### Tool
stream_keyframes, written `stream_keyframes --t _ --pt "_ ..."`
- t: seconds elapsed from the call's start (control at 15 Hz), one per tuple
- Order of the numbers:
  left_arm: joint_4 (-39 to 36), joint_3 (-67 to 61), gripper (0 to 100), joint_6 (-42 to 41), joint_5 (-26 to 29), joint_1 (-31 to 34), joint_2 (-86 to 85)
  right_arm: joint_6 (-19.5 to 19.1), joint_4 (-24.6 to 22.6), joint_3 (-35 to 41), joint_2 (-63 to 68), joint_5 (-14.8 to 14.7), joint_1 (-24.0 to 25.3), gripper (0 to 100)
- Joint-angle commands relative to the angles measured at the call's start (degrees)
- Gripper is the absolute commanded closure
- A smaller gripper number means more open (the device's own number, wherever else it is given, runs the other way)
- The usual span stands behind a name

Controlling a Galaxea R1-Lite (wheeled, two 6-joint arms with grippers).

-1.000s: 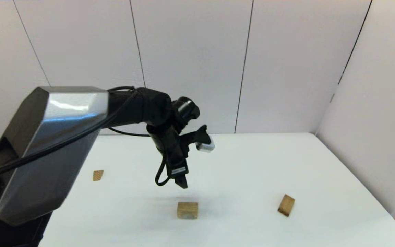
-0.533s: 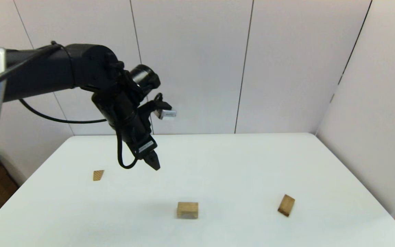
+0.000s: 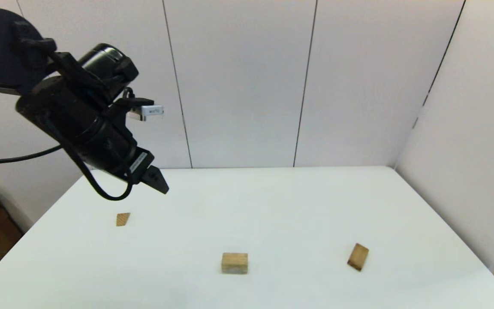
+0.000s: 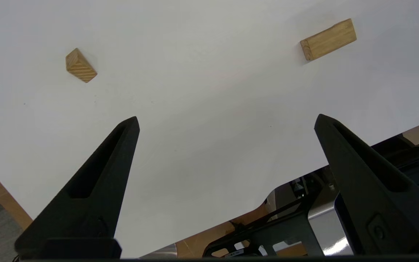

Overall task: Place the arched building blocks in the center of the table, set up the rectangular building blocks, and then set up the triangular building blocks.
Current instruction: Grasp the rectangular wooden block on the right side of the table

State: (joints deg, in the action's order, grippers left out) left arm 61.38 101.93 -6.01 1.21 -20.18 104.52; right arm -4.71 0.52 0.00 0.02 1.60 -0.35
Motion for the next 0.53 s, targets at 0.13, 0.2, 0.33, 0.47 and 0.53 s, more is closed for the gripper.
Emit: stream_keyframes --t 0.13,0.2,0.33,0.47,0.53 --pt "-8.03 -16.32 0 2.41 -1.82 0.66 -16.81 -0.04 -0.08 0.09 -0.11 0.07 0.00 0" --pt "-9.96 -20.19 0 4.69 -2.79 0.66 -20.15 -0.04 0.00 0.09 -0.11 0.07 0.00 0" --pt "-15.24 -29.15 0 6.54 -3.32 0.66 -28.41 -0.04 0.00 0.09 -0.11 0.07 0.00 0" --pt "-16.12 -34.16 0 8.38 -3.49 0.66 -34.65 -0.04 0.00 0.09 -0.11 0.07 0.00 0" --pt "-16.20 -36.45 0 10.58 -4.11 0.66 -36.93 -0.04 0.00 0.09 -0.11 0.07 0.00 0"
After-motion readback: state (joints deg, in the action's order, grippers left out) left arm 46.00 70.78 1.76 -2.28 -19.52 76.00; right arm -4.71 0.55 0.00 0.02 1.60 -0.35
